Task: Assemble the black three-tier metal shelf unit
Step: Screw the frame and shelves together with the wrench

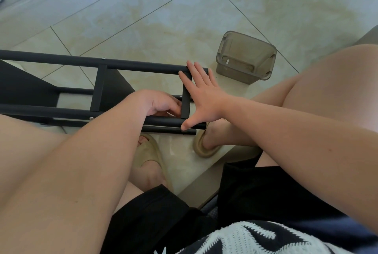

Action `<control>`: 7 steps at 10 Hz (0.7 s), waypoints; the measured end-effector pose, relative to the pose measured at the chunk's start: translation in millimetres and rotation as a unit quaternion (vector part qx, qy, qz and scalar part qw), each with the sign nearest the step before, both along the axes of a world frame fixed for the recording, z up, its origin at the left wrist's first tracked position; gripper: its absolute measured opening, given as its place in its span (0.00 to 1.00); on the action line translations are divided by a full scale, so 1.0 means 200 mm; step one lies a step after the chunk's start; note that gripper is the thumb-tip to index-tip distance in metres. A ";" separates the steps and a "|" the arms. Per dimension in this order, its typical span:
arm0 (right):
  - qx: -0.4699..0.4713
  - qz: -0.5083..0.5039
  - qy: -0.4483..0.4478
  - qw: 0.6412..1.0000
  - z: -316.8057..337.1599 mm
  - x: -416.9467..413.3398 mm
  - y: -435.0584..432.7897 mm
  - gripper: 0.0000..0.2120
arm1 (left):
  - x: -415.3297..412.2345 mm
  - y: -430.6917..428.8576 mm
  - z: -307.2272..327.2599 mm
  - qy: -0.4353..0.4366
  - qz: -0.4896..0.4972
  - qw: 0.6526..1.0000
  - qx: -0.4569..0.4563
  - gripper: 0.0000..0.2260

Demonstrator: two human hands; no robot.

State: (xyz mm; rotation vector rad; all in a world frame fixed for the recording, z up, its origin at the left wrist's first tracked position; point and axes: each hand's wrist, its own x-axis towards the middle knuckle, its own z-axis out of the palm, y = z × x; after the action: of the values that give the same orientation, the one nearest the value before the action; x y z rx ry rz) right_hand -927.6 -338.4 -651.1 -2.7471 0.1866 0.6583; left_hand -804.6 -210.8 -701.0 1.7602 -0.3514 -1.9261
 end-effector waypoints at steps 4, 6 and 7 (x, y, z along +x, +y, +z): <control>0.003 -0.002 0.000 1.000 -0.01 0.00 0.00 0.71 | 0.00 0.00 0.03 -0.012 -0.022 0.999 0.026 0.12; 0.002 -0.002 -0.001 1.000 -0.01 0.00 0.00 0.71 | -0.01 -0.01 0.05 -0.008 -0.011 1.000 0.005 0.08; 0.002 -0.002 -0.003 1.000 -0.01 0.00 0.00 0.71 | -0.02 -0.01 0.05 -0.008 -0.002 1.000 -0.001 0.08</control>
State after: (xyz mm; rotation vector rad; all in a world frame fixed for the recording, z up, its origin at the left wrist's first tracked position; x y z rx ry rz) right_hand -927.3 -338.4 -652.6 -2.7446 0.1897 0.6495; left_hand -808.0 -212.2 -690.4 1.7765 -0.3619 -1.9151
